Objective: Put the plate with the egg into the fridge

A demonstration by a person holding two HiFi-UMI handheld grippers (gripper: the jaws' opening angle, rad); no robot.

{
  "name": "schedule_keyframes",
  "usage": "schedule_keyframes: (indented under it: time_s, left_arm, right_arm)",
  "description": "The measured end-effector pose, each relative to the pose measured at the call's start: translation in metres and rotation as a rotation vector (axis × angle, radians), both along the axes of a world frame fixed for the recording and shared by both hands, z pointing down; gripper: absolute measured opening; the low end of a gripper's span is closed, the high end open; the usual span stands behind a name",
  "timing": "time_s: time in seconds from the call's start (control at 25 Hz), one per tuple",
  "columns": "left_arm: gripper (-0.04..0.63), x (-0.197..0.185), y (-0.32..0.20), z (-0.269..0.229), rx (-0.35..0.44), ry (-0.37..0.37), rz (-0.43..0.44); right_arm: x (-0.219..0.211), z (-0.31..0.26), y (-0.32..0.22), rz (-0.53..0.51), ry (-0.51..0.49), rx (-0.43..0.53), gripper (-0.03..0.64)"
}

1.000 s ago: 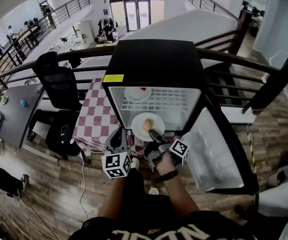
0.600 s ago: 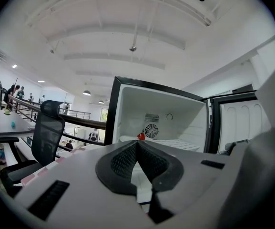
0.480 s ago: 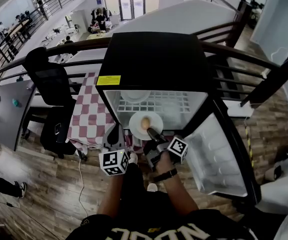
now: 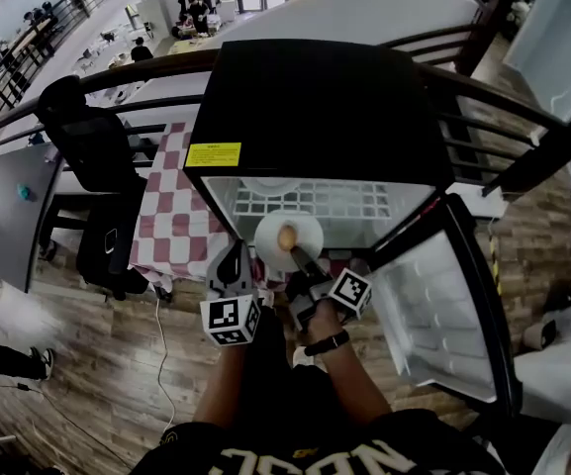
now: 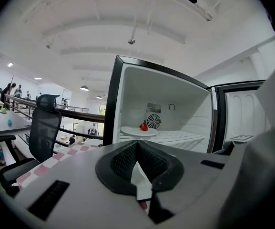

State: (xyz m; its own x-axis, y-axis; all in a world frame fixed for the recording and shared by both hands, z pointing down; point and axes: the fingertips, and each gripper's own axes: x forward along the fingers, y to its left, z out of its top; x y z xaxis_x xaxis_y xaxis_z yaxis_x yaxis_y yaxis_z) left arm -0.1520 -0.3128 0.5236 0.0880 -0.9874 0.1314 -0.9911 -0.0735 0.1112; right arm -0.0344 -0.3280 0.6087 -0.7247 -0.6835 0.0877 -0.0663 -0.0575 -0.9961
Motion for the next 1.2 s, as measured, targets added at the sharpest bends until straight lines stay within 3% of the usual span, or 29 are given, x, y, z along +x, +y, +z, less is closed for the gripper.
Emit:
schedule_keyframes:
  time_s: [0.4, 0.6, 1.2]
  left_arm:
    - [0.021, -0.002, -0.007, 0.024, -0.051, 0.004, 0.022]
    - [0.021, 0.001, -0.008, 0.032, -0.072, 0.0, 0.04]
    - [0.021, 0.004, -0.019, 0.043, -0.101, -0.022, 0.086]
  right_arm:
    - [-0.006, 0.053, -0.007, 0.018, 0.053, -0.048, 0.037]
    - [-0.007, 0.078, -0.017, 0.032, 0.081, -0.023, 0.037]
    - [-0.01, 0.145, -0.026, 0.131, 0.038, -0.109, 0.037]
